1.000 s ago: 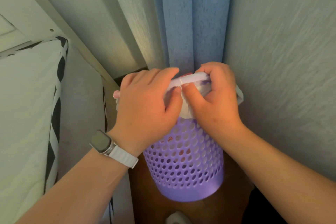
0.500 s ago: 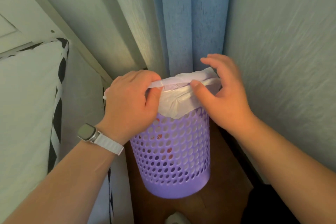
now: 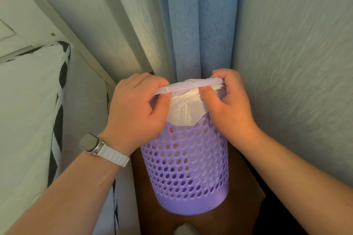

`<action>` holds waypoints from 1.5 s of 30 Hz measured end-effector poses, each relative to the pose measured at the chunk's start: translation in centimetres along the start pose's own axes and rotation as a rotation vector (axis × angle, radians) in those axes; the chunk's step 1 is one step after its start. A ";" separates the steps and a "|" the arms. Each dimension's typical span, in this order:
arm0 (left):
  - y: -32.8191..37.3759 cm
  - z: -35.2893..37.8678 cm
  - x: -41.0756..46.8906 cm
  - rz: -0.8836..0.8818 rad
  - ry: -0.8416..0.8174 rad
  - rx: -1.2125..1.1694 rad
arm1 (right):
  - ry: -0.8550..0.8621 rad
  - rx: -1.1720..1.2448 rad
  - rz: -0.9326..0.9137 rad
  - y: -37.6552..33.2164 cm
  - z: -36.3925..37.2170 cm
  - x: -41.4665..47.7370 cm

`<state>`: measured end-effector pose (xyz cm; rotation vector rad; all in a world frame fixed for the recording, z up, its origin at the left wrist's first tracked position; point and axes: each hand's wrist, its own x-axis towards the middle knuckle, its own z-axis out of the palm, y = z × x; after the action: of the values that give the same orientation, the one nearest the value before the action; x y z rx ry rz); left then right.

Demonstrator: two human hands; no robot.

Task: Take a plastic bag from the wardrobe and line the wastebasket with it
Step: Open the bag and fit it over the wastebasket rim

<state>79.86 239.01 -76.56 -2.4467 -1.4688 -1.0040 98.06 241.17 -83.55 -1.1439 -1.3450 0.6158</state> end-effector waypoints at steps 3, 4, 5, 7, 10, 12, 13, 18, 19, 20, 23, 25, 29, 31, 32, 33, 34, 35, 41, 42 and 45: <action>1.3 0.4 -0.1 0.027 -0.048 0.077 | 0.019 -0.057 -0.038 -0.3 0.2 -0.3; 1.8 0.7 -0.2 0.010 -0.055 0.096 | 0.025 -0.078 -0.047 -0.4 0.3 -0.4; 2.2 1.0 -0.4 -0.015 -0.053 0.111 | 0.031 -0.092 -0.053 -0.6 0.4 -0.6; 2.5 1.5 -0.5 -0.063 -0.029 0.127 | 0.036 -0.109 -0.056 -0.9 0.6 -0.8; 2.3 1.7 -0.5 -0.080 0.011 0.143 | 0.024 -0.135 -0.045 -1.3 1.0 -1.1; 2.0 1.6 -0.5 -0.075 0.015 0.165 | 0.000 -0.129 -0.038 -1.3 1.0 -1.2; 1.7 1.5 -0.5 -0.077 0.014 0.176 | -0.014 -0.123 -0.045 -1.2 1.0 -1.1; 0.1 0.8 -0.2 -0.114 0.043 0.164 | -0.019 -0.018 -0.016 -0.3 0.5 -0.3; -0.1 0.7 -0.1 -0.119 0.057 0.150 | -0.018 0.017 0.019 -0.2 0.4 -0.1; -0.2 0.6 -0.1 -0.119 0.071 0.138 | -0.020 0.045 0.045 -0.2 0.3 0.1; -0.1 0.6 -0.1 -0.106 0.094 0.103 | -0.004 0.082 0.073 0.0 0.3 0.3; -0.1 0.8 -0.2 -0.095 0.098 0.078 | 0.012 0.087 0.072 0.1 0.3 0.3; 0.1 0.7 -0.3 -0.081 0.076 0.059 | 0.043 0.062 0.063 0.1 0.4 0.0; 0.7 0.5 -0.3 -0.050 0.043 0.091 | 0.062 0.033 0.032 0.0 0.5 -0.3; 1.1 0.6 -0.3 -0.032 0.028 0.107 | 0.071 0.008 0.009 -0.2 0.5 -0.4; 1.5 0.7 -0.3 -0.014 0.017 0.124 | 0.075 -0.020 -0.017 -0.3 0.6 -0.6; 1.9 0.9 -0.3 0.002 0.011 0.148 | 0.073 -0.045 -0.041 -0.4 0.6 -0.7; 2.1 1.2 -0.4 0.013 0.007 0.171 | 0.069 -0.064 -0.060 -0.6 0.7 -0.8; 1.9 1.7 -0.5 -0.045 0.002 0.140 | 0.054 -0.113 -0.056 -1.7 1.3 -1.6; 1.8 1.7 -0.4 -0.054 0.002 0.137 | 0.039 -0.119 -0.053 -1.8 1.3 -1.6; 1.0 1.5 -0.4 -0.094 -0.009 0.129 | -0.017 -0.125 -0.087 -1.6 0.9 -1.2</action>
<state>81.26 238.79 -77.75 -2.3161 -1.6114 -0.8850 96.53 239.78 -82.75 -1.1757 -1.4568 0.4846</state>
